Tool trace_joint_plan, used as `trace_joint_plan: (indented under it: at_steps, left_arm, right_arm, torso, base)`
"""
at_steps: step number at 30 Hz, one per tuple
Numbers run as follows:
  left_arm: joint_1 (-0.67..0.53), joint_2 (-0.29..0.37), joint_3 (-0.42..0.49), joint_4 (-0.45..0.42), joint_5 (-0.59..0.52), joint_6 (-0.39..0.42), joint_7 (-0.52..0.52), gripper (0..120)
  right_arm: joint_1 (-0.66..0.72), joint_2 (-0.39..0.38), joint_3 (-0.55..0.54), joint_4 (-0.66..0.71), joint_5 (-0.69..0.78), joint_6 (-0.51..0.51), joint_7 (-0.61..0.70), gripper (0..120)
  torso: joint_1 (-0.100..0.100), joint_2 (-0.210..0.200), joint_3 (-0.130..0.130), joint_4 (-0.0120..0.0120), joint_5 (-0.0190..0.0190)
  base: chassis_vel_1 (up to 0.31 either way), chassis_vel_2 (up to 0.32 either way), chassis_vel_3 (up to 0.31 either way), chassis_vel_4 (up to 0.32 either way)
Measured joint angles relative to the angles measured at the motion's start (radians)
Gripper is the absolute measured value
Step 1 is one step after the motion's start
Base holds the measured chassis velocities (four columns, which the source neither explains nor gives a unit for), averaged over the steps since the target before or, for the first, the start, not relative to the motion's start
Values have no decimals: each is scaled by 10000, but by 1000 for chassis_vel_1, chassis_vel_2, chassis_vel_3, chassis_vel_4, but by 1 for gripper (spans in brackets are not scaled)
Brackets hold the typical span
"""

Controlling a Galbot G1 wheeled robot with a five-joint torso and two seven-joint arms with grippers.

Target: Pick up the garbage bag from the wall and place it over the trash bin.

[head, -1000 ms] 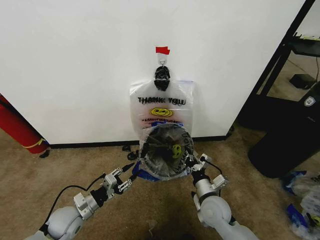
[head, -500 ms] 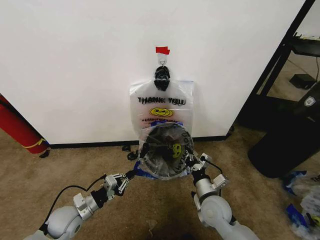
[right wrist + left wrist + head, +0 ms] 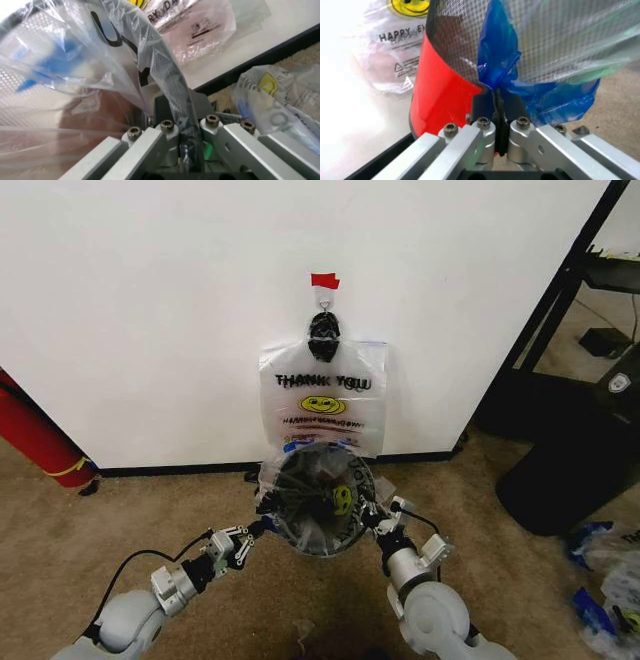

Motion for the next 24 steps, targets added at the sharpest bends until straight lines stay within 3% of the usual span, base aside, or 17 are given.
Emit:
trace_joint_plan:
  at_steps: [7,15,24]
  left_arm:
    - [38,-15,40,65,-90,-290,-193,1]
    - [171,-10,-106,217,-61,-441,447,31]
    - [-32,-57,-451,1318,245,-694,353,63]
  right_arm:
    - [64,49,-44,21,-81,6,-81,0]
    - [187,182,59,-202,-83,384,-444,0]
    - [248,214,209,-440,-38,450,-546,0]
  torso:
    - [0,0,0,-1,-1]
    - [0,0,0,0,0]
    - [0,0,0,0,-2]
  base:
    - [0,0,0,0]
    - [0,0,0,0]
    - [0,0,0,0]
